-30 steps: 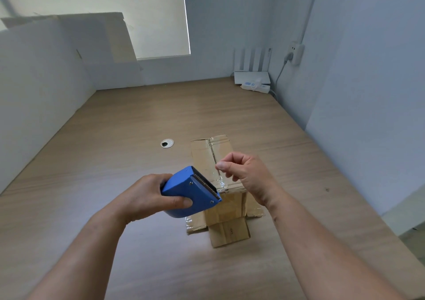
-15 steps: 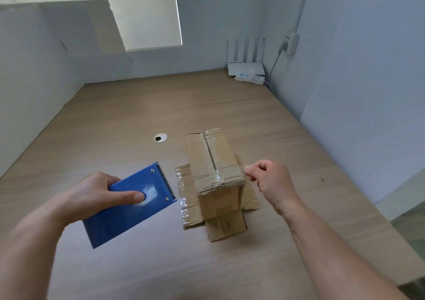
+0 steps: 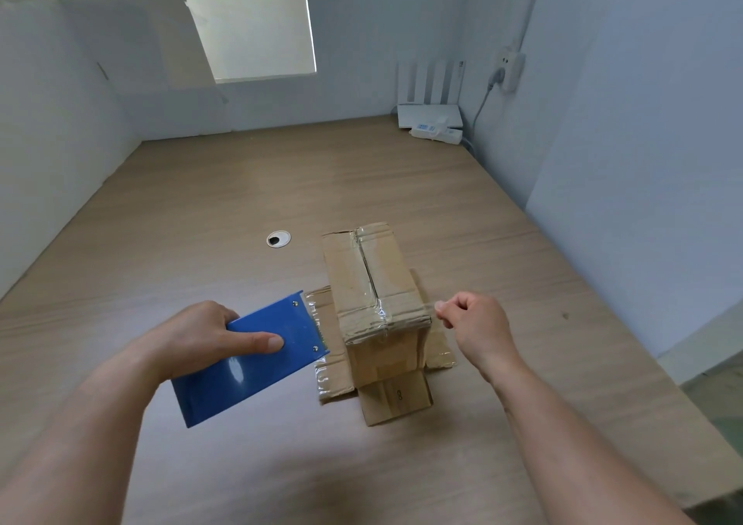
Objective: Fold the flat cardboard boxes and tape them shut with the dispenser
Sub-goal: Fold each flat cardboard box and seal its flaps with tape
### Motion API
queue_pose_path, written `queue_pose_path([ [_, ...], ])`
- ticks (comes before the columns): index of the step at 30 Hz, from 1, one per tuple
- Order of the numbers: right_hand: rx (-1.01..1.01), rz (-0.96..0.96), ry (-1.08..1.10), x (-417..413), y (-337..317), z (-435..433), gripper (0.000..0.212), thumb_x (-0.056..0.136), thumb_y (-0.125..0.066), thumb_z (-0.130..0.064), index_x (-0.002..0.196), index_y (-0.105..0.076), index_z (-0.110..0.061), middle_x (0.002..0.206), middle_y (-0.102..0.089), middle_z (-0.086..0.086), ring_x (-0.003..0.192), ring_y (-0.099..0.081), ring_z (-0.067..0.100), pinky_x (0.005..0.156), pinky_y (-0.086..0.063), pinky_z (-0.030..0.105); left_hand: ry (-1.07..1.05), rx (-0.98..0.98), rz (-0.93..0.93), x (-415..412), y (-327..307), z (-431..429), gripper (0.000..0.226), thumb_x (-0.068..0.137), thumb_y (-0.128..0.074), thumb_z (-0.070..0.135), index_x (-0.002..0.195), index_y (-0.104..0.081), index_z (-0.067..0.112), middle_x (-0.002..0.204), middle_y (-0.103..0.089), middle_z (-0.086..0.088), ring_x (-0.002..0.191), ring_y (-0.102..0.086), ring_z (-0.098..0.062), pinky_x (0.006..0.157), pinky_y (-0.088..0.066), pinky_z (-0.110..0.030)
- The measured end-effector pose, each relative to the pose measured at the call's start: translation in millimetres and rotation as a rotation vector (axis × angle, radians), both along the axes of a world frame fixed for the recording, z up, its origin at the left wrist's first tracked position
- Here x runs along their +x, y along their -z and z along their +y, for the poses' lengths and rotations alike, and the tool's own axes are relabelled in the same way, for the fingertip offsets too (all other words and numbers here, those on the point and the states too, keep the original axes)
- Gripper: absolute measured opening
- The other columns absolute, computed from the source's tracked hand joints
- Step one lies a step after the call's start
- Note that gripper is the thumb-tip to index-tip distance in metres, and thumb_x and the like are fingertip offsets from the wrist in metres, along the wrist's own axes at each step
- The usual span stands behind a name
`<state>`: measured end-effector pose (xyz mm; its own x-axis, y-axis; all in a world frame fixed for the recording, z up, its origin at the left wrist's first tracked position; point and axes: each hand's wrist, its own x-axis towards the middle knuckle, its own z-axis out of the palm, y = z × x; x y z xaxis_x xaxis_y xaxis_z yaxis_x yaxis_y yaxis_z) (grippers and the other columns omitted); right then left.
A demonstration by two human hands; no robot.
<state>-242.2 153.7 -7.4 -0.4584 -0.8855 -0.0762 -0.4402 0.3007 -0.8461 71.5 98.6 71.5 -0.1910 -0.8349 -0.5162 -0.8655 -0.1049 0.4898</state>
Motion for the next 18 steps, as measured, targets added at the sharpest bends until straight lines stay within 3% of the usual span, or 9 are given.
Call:
queue_pose_path([
  [2,0.02,-0.005,-0.006,-1.5,3.1,-3.2,0.029,0.088,-0.063,-0.02,0.069,-0.064,0.001,0.074,-0.067,0.015,0.07,-0.057,0.024,0.064,-0.041,0.031,-0.008,0.011,-0.013,-3.6,5.2,-5.0,0.107,0.007,-0.06,0.093,0.08,-0.073,0.016,0.069,-0.073,0.003,0.069,-0.07,-0.017,0.064,-0.048,-0.028],
  [7,0.08,-0.088,-0.018,-3.5,17.0,-6.8,0.027,0.085,-0.065,-0.016,0.067,-0.062,0.004,0.068,-0.063,0.013,0.064,-0.051,0.02,0.064,-0.039,0.032,-0.014,0.077,-0.102,-12.9,25.4,-11.5,0.068,0.051,-0.074,0.077,0.082,-0.07,0.016,0.075,-0.073,0.001,0.072,-0.07,-0.017,0.065,-0.047,-0.026],
  [10,0.119,-0.234,-0.023,-3.2,25.5,-7.0,0.026,0.087,-0.064,-0.016,0.062,-0.059,-0.007,0.062,-0.057,0.006,0.057,-0.043,0.017,0.06,-0.035,0.03,-0.028,0.113,-0.114,-22.6,36.6,-15.0,0.057,0.063,-0.072,0.069,0.086,-0.07,0.016,0.08,-0.073,0.0,0.075,-0.07,-0.017,0.069,-0.049,-0.027],
  [14,0.21,-0.335,-0.002,-3.5,33.1,-7.5,0.027,0.089,-0.062,-0.024,0.065,-0.053,-0.013,0.062,-0.053,0.004,0.056,-0.042,0.017,0.054,-0.031,0.027,-0.033,0.129,-0.125,-33.1,43.7,-18.1,0.059,0.062,-0.074,0.069,0.087,-0.069,0.016,0.083,-0.072,-0.001,0.078,-0.069,-0.018,0.072,-0.048,-0.029],
  [16,0.375,-0.222,0.009,-6.7,50.0,-1.6,0.019,0.086,-0.064,-0.026,0.076,-0.057,-0.012,0.07,-0.056,0.005,0.062,-0.049,0.02,0.052,-0.034,0.026,-0.031,0.133,-0.124,-33.8,44.1,-18.3,0.069,0.051,-0.073,0.075,0.087,-0.069,0.017,0.083,-0.072,-0.001,0.078,-0.069,-0.018,0.072,-0.049,-0.029],
  [18,0.465,-0.088,0.065,-8.2,68.0,7.6,0.011,0.089,-0.059,-0.022,0.086,-0.056,-0.012,0.083,-0.06,0.007,0.078,-0.057,0.025,0.064,-0.044,0.03,-0.02,0.125,-0.128,-33.9,43.9,-17.4,0.074,0.044,-0.064,0.076,0.088,-0.068,0.017,0.084,-0.071,-0.001,0.078,-0.069,-0.019,0.073,-0.049,-0.03],
])
